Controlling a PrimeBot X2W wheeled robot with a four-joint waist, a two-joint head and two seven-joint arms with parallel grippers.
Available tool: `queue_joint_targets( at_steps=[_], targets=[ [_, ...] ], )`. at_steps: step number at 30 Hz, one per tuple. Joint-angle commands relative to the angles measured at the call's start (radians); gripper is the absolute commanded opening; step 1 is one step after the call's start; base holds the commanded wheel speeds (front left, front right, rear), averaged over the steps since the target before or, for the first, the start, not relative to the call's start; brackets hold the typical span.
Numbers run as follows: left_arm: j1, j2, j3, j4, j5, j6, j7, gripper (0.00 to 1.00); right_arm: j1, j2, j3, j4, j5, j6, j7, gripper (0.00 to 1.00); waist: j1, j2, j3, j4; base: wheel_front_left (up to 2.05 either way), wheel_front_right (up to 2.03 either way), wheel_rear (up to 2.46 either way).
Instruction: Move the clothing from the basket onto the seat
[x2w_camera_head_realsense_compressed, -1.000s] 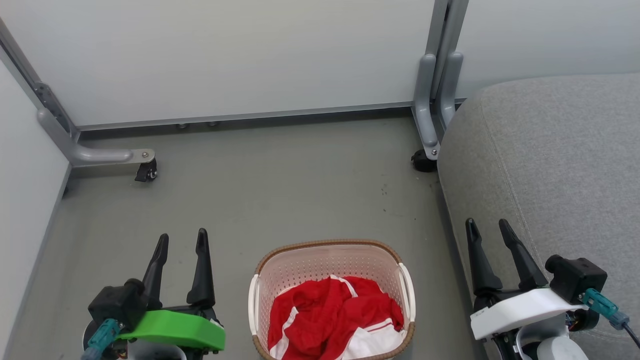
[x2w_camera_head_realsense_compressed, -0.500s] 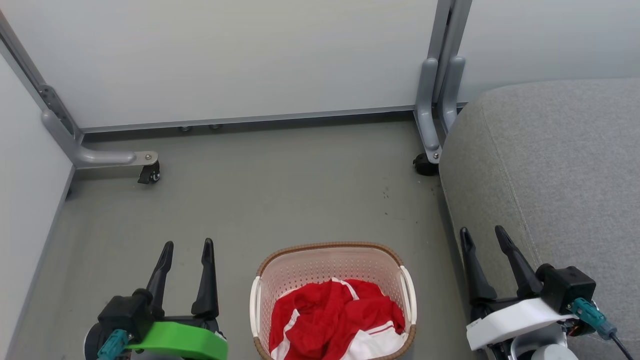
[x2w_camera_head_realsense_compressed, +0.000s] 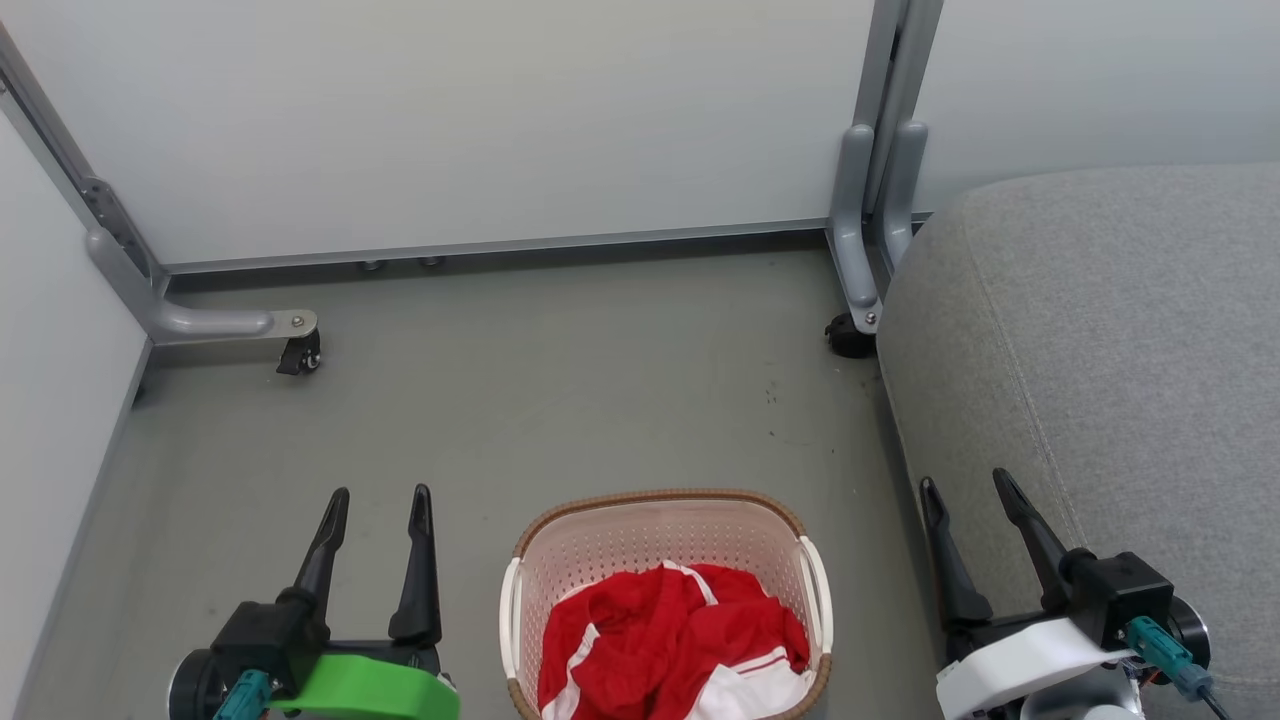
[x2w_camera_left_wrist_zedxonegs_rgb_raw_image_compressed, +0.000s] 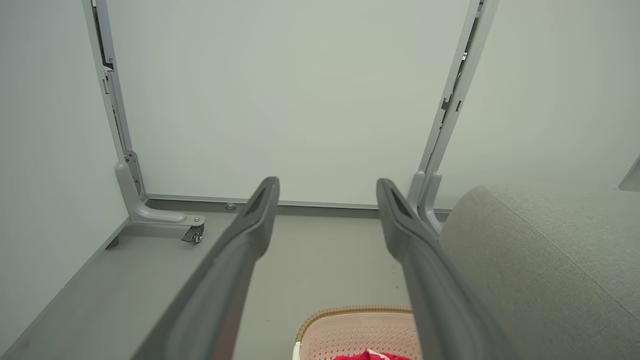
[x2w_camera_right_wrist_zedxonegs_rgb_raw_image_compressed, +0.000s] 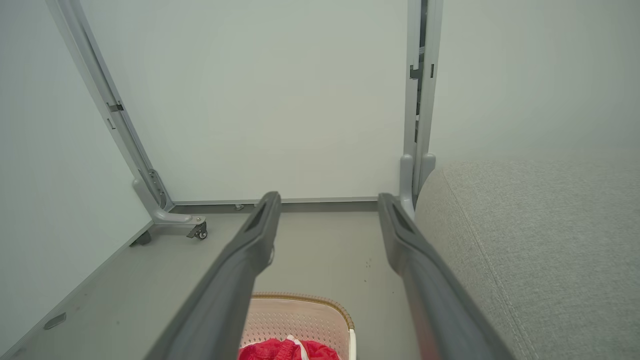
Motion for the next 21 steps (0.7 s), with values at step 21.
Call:
queue_joint_targets(
  at_steps=[21],
  targets=[
    [0.022, 0.003, -0.004, 0.008, 0.069, 0.012, -0.026, 1.00, 0.012, -0.005, 0.013, -0.007, -0.076, 0.000, -0.029, 1.00, 0.0000, -0.0001, -0.004, -0.007, 0.00, 0.00, 0.00]
  ],
)
